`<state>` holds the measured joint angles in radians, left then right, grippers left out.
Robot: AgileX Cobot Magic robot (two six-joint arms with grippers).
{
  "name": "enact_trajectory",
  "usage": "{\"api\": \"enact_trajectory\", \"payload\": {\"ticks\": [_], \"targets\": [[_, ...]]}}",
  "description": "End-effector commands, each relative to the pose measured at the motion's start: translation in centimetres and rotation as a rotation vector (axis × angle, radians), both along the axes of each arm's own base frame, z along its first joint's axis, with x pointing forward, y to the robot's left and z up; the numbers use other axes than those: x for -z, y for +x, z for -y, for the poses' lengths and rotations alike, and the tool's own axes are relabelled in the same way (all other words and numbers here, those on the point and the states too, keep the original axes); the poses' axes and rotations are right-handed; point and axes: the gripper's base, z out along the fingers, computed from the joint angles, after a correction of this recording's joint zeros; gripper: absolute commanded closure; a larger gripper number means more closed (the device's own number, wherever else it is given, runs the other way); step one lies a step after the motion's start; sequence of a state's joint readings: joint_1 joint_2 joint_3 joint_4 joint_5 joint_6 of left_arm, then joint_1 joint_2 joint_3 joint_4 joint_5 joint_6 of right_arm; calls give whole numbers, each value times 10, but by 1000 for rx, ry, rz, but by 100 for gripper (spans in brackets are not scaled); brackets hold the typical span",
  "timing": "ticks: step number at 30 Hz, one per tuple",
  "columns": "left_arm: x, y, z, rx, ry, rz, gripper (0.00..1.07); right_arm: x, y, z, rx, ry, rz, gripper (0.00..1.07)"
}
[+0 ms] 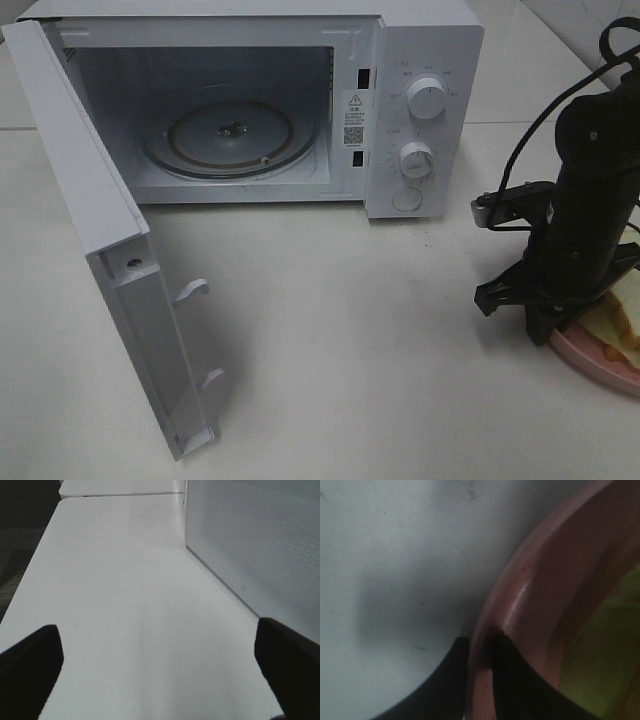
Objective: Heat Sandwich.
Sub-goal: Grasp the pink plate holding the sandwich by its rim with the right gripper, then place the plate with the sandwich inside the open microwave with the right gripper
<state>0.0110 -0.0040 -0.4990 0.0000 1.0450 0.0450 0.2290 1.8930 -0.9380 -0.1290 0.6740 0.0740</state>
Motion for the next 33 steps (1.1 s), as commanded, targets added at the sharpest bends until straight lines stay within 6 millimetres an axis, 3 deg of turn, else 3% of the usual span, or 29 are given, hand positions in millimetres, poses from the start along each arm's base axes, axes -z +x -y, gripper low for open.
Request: {"api": "enact_trajectory", "payload": {"ticks": [1,24,33], "targets": [[0,-3,1,2,-11,39,3,4,-2,1,8,-4,-16,107],[0,-3,1,2,-11,39,3,-10,-3,7,32,-130,27,107],[0,-3,1,2,-11,39,3,-22,-10,-1,-13,-228,26,107]]}}
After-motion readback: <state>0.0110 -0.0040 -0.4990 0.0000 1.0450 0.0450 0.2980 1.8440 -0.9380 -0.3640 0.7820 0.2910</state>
